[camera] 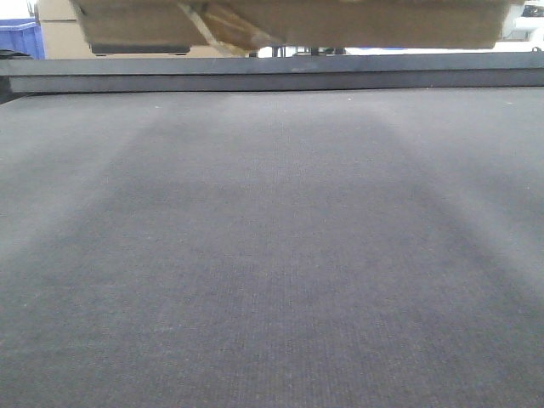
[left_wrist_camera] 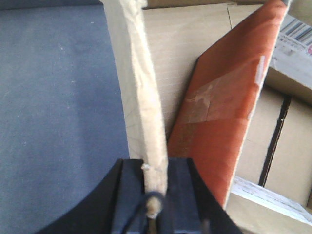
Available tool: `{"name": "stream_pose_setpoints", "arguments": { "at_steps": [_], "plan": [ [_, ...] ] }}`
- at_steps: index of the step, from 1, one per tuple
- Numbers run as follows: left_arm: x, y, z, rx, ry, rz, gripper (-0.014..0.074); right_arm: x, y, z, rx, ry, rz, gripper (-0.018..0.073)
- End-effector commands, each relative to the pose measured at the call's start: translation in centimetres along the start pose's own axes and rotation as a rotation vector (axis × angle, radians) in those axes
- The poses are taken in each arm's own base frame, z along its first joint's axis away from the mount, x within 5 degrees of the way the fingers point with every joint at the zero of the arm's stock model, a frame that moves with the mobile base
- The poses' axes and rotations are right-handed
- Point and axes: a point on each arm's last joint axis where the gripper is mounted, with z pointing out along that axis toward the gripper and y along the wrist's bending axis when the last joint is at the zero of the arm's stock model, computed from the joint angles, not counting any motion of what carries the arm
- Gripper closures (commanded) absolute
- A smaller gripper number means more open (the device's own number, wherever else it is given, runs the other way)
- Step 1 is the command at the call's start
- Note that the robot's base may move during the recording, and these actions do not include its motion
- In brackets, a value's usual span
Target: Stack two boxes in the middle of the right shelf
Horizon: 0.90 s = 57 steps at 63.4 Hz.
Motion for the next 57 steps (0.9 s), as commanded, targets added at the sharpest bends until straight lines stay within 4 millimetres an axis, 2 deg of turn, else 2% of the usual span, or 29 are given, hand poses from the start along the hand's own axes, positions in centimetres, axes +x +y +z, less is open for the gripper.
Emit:
{"name": "stream_pose_setpoints", "arguments": {
  "at_steps": [1, 57],
  "plan": [
    [-0.35, -0.04, -0.41, 0.002, -0.049, 0.006, 0.0708, -1.17, -0.22, -0.59, 0.02, -0.107, -0.019, 0.0713],
    [-0.61, -0.09, -0.43, 0.007, -0.077, 0.007, 0.0708, -1.23, -0.23, -0.6, 0.021, -0.114, -0.019, 0.0713]
  ]
}}
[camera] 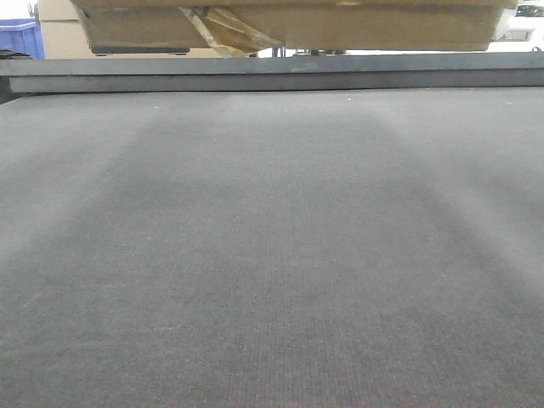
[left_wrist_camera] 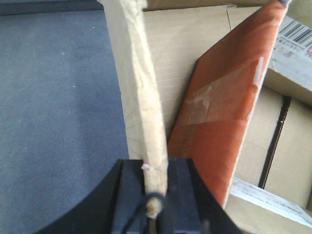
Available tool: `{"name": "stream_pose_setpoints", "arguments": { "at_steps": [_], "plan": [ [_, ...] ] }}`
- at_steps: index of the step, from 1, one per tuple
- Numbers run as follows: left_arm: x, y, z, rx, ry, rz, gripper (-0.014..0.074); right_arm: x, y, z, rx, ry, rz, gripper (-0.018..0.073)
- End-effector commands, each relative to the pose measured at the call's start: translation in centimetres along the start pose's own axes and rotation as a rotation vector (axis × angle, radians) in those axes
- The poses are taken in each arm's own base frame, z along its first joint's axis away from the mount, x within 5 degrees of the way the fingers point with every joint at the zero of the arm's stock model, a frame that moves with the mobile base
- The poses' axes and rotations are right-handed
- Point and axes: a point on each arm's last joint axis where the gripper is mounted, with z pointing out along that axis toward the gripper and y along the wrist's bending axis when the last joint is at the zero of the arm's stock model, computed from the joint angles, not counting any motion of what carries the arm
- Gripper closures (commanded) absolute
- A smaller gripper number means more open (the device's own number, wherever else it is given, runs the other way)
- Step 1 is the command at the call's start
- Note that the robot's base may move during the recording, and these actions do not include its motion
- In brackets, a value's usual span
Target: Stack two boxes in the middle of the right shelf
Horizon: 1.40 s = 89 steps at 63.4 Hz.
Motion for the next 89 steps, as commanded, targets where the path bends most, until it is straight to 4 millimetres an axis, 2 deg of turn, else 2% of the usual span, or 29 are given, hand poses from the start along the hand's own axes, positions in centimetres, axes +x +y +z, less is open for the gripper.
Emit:
{"name": "stream_pose_setpoints", "arguments": {
  "at_steps": [1, 89],
  "plan": [
    [-0.46, -0.08, -0.58, 0.008, -0.055, 0.004, 0.0708, -1.14, -0.19, -0.77, 0.018, -0.102, -0.019, 0.0713],
    [-0.46, -0.07, -0.58, 0.007, -0.055, 0.004, 0.0708, -1.18, -0.2, -0.78, 0.019, -0.105, -0.019, 0.0713]
  ]
}}
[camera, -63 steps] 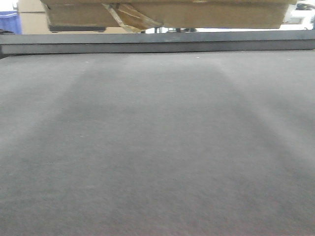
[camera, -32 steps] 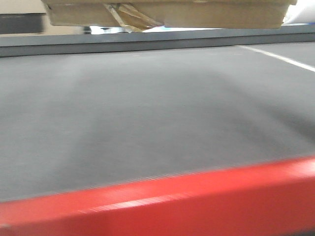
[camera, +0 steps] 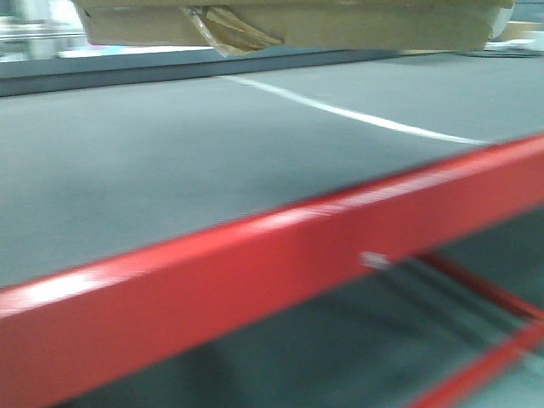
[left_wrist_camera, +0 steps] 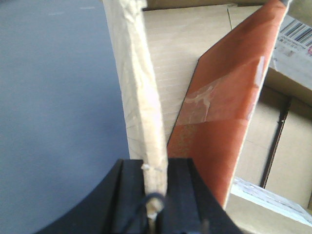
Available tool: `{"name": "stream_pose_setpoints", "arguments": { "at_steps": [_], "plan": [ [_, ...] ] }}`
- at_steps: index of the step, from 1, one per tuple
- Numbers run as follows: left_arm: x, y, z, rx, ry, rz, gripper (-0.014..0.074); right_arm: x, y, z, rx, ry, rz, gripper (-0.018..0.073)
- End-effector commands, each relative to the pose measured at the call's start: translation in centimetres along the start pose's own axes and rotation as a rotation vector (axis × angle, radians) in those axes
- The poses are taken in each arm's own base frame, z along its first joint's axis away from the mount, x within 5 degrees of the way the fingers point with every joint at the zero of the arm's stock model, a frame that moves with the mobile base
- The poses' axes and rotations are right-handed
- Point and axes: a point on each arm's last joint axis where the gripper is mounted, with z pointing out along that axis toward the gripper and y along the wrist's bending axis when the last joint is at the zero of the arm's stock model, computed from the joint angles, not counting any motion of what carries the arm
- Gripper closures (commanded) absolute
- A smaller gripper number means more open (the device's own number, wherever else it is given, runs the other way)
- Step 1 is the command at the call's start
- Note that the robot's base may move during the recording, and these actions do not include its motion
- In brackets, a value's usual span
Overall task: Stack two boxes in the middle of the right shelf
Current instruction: 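Carry the boxes with both grippers while driving toward the steel shelf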
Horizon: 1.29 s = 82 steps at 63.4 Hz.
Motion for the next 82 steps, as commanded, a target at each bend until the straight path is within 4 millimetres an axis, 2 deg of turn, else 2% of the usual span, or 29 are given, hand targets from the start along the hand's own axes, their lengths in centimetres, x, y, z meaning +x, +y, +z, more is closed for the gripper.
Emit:
{"name": "stream_pose_setpoints", "arguments": {
  "at_steps": [1, 82],
  "plan": [
    [-0.4, -0.1, -0.65, 0.012, -0.049, 0.002, 0.0708, -1.11, -0.15, -0.94, 0.016, -0.095, -0.017, 0.0713],
    [-0.4, -0.1, -0.65, 0.012, -0.049, 0.002, 0.0708, -1.11, -0.15, -0.94, 0.016, -0.095, -0.017, 0.0713]
  ]
}}
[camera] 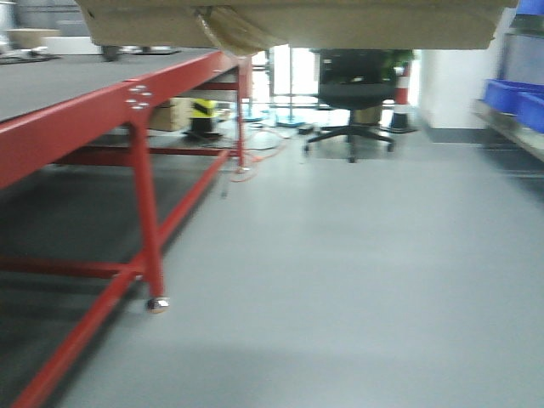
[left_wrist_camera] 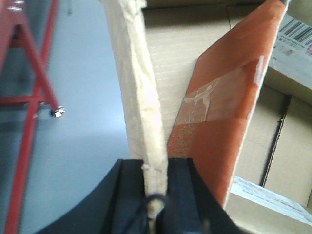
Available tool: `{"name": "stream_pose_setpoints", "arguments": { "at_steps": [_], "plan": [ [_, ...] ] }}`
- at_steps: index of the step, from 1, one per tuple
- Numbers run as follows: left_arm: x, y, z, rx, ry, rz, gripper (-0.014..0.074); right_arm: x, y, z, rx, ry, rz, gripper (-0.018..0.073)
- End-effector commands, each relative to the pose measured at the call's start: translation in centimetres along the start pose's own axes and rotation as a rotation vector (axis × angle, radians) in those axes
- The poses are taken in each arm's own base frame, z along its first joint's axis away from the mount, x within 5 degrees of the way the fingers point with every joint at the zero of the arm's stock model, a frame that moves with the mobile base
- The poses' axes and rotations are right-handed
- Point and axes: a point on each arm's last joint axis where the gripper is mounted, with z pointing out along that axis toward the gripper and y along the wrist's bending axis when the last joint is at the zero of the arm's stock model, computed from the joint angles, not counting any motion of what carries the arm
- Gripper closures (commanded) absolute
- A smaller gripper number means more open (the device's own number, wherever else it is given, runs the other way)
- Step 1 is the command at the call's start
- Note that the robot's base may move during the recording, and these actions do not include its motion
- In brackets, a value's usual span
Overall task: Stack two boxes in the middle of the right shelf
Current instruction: 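Carry the boxes with both grippers while driving toward the steel shelf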
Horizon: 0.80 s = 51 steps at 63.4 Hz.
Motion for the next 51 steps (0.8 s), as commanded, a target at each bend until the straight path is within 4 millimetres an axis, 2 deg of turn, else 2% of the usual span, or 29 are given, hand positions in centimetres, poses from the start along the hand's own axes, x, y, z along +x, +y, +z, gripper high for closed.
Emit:
{"name": "stream_pose_setpoints", "arguments": {
  "at_steps": [1, 51],
  "plan": [
    [-0.41, -0.07, -0.65, 0.009, -0.05, 0.003, 0.0708, -1.1, -0.02, -0.93, 0.01, -0.095, -0.019, 0.0713],
    [-0.41, -0.07, -0.65, 0.009, -0.05, 0.003, 0.0708, -1.1, -0.02, -0.93, 0.01, -0.095, -0.019, 0.0713]
  ]
}}
